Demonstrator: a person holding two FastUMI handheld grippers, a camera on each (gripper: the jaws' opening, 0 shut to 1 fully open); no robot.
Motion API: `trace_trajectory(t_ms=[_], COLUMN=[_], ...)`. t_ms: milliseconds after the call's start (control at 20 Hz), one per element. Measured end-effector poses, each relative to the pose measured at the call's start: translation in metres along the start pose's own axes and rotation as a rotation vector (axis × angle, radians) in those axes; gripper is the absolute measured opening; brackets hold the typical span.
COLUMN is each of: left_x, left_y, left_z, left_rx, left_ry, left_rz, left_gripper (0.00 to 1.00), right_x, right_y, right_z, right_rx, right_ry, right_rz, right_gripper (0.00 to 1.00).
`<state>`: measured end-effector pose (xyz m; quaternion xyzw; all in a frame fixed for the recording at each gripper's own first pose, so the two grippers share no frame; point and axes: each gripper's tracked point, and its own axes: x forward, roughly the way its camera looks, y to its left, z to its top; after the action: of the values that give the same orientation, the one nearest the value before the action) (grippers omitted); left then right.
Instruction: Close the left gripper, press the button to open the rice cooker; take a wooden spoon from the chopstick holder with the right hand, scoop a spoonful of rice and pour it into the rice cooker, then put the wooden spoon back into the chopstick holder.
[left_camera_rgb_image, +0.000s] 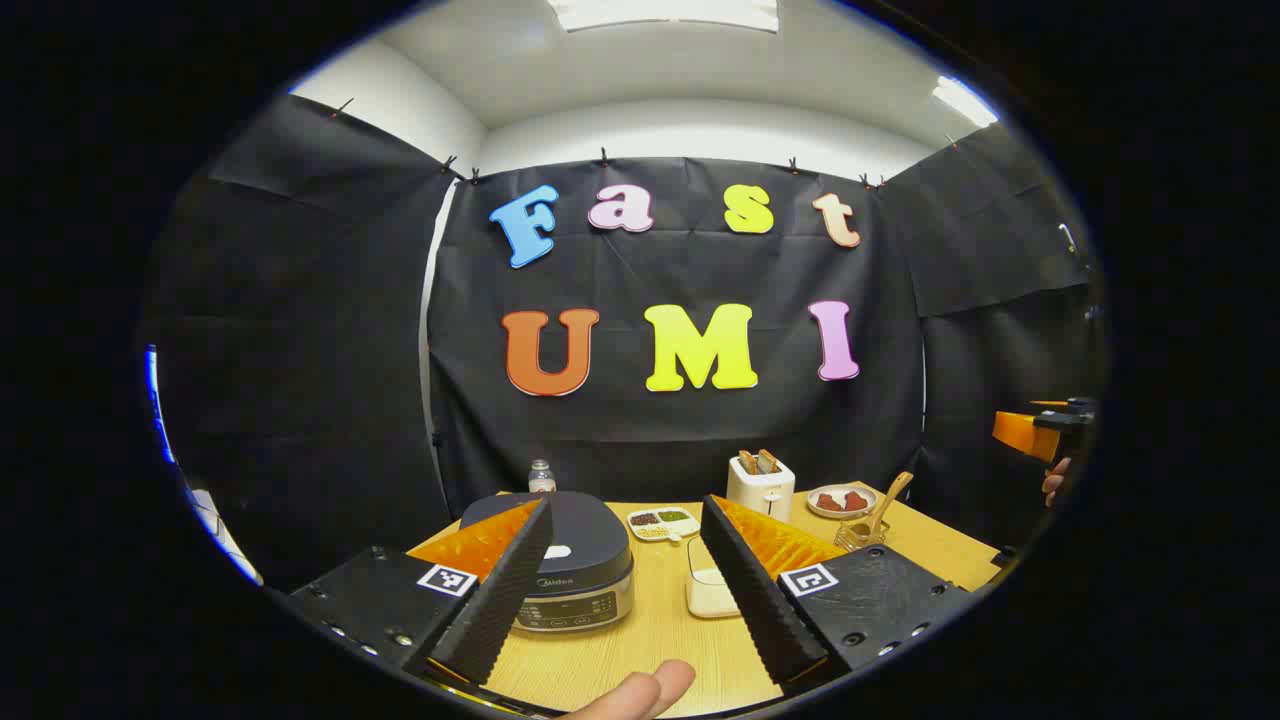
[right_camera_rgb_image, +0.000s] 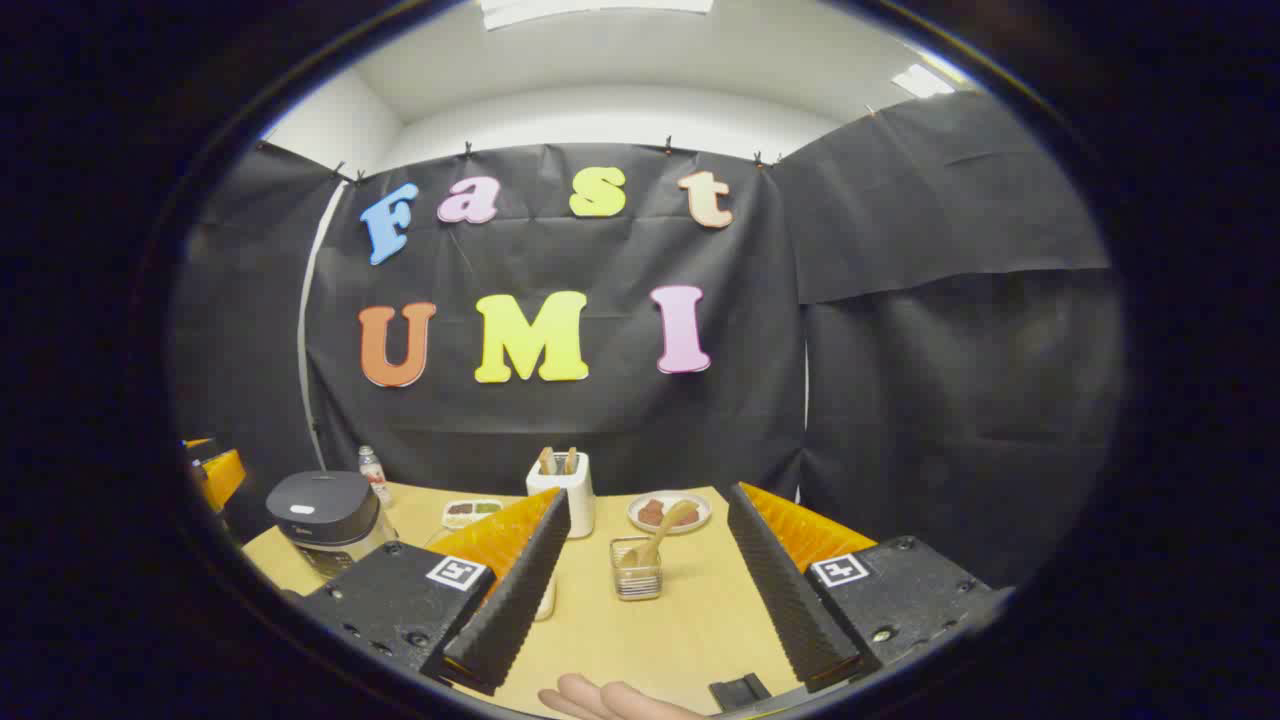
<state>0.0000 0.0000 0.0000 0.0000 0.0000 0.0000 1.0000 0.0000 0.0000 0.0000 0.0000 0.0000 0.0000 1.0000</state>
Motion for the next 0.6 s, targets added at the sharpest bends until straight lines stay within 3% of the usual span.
trace_trajectory(t_ms=[400,600], left_x=[0.004,0.005], left_y=[0.019,0.033], left_z=[0.006,0.024], left_rx=[-0.047,-0.027], left_ry=[0.033,0.002], left_rz=[0.031,0.081], left_gripper=[0.95,0.94], right_x=[0.001,-0.003], right_y=[-0.01,-0.014], right_z=[0.02,0.044], right_rx=[-0.033,-0.014], right_ry=[-0.025,-0.07], right_rz=[-0.002,0.002], right_gripper=[0.97,1.0])
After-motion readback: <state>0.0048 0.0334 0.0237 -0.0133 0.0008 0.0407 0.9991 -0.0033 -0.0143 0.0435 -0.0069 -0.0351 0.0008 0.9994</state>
